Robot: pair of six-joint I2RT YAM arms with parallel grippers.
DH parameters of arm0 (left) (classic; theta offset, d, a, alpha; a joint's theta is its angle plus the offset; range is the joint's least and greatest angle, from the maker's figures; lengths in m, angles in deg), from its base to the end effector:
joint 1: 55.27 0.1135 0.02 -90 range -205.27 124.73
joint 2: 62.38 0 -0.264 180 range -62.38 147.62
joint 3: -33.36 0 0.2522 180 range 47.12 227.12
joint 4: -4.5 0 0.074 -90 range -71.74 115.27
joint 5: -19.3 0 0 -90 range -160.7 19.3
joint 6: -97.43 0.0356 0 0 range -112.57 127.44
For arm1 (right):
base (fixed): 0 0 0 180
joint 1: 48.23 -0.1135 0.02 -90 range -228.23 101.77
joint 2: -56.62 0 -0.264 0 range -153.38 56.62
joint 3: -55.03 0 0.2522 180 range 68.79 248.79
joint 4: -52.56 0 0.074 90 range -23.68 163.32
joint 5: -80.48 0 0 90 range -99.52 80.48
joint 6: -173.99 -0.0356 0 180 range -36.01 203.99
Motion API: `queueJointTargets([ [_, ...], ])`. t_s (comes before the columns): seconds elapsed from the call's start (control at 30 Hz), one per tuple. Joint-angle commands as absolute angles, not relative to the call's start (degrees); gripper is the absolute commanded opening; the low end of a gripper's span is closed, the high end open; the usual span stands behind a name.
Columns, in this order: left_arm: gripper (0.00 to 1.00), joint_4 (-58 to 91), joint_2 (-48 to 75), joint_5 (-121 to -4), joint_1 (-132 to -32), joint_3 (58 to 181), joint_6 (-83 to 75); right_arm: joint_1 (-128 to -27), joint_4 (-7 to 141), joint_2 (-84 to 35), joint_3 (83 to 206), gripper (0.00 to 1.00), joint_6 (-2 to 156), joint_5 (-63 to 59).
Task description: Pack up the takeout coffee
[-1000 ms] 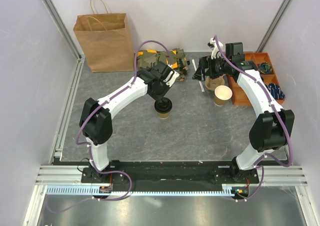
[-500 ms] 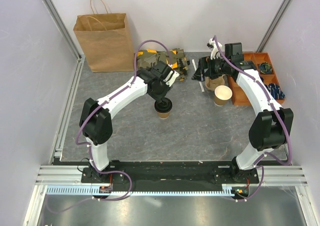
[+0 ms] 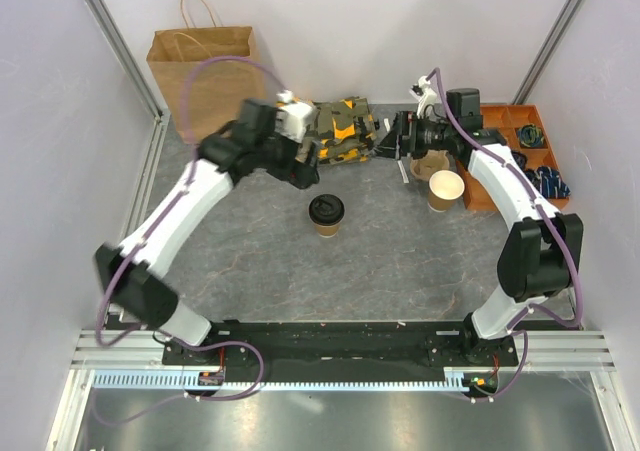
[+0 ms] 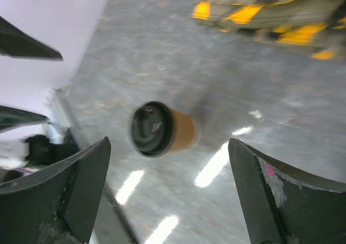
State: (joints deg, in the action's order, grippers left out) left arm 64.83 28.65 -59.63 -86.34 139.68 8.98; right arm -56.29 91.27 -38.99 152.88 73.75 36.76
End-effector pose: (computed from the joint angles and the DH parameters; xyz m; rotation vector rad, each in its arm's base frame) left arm 0.2920 -0.1839 0.3669 0.7624 2.2647 -0.4755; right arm 0.3698 0.0783 0.3275 -0.4173 2.1319 1.0663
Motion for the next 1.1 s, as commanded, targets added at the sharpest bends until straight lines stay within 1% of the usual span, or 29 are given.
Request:
queueJointTargets([
  [0.0, 1.0, 46.1, 12.4, -43.7, -79.2, 124.3, -1.0, -61.2, 73.1, -38.6, 145.0, 0.98, 57.1, 46.2],
  [0.03, 1.0, 42.5, 9.7, -41.6, -77.8, 120.6, -3.3, -62.4, 71.3, -39.2, 144.3, 0.98, 55.6, 47.1],
  [0.07, 1.0, 38.5, 6.8, -41.5, -77.5, 113.6, -4.6, -63.5, 69.9, -39.7, 143.9, 0.98, 53.1, 47.8],
  [0.13, 1.0, 30.5, 0.7, -39.6, -76.8, 108.1, -7.8, -66.8, 66.8, -41.5, 143.8, 0.98, 51.0, 49.4],
  [0.17, 1.0, 28.9, -0.6, -37.8, -76.6, 104.5, -8.9, -67.7, 65.3, -42.1, 143.8, 0.98, 49.8, 49.9],
  [0.2, 1.0, 28.0, -1.7, -34.4, -76.5, 103.4, -9.8, -69.1, 61.9, -42.6, 143.1, 0.98, 46.5, 50.0],
  [0.27, 1.0, 27.1, -2.0, -32.0, -76.3, 101.5, -13.5, -69.9, 56.7, -44.0, 141.7, 0.89, 41.8, 50.5],
  [0.3, 0.98, 26.9, -1.9, -29.9, -76.1, 101.1, -14.6, -70.5, 49.8, -44.4, 139.6, 0.83, 35.3, 50.6],
  [0.33, 0.96, 26.7, -1.4, -28.9, -75.6, 100.7, -16.3, -70.6, 46.2, -45.5, 138.3, 0.69, 32.5, 50.9],
  [0.37, 0.94, 26.0, -0.9, -28.3, -75.3, 100.0, -17.3, -70.7, 42.9, -45.9, 137.2, 0.63, 29.4, 50.9],
  [0.4, 0.89, 25.7, -0.2, -27.6, -75.1, 99.9, -18.6, -70.8, 37.6, -46.4, 135.1, 0.56, 27.2, 51.0],
  [0.43, 0.85, 25.5, 1.2, -27.0, -74.4, 99.7, -20.8, -70.8, 36.3, -47.1, 134.3, 0.44, 24.8, 51.0],
  [0.47, 0.81, 24.3, 2.0, -26.4, -74.0, 99.6, -21.9, -70.8, 35.6, -47.3, 133.7, 0.39, 24.4, 50.9],
  [0.5, 0.71, 23.8, 2.7, -25.1, -73.6, 99.6, -22.8, -70.8, 35.4, -47.4, 132.9, 0.33, 24.4, 50.8],
  [0.53, 0.67, 23.0, 3.4, -24.5, -73.3, 99.5, -24.4, -70.9, 35.5, -47.7, 132.5, 0.25, 24.7, 50.7],
  [0.57, 0.62, 22.3, 4.6, -24.0, -73.0, 99.3, -25.2, -70.8, 35.6, -47.8, 132.4, 0.23, 24.8, 50.6],
  [0.6, 0.55, 20.6, 5.0, -23.6, -73.0, 99.2, -25.6, -70.9, 36.0, -48.0, 132.0, 0.21, 24.7, 50.7],
  [0.7, 0.47, 18.5, 6.1, -23.6, -73.0, 98.7, -27.3, -71.0, 36.0, -48.8, 130.6, 0.17, 25.0, 50.5],
  [0.77, 0.46, 18.5, 6.8, -23.6, -73.0, 98.6, -27.2, -71.0, 36.0, -49.4, 129.6, 0.14, 25.1, 50.7],
  [0.83, 0.45, 18.5, 7.5, -23.9, -73.0, 98.5, -27.1, -71.1, 36.1, -50.3, 129.4, 0.14, 25.0, 51.1],
  [1.07, 0.45, 18.4, 9.1, -24.3, -73.0, 97.4, -27.1, -71.1, 38.1, -52.9, 129.3, 0.11, 28.1, 51.5],
])
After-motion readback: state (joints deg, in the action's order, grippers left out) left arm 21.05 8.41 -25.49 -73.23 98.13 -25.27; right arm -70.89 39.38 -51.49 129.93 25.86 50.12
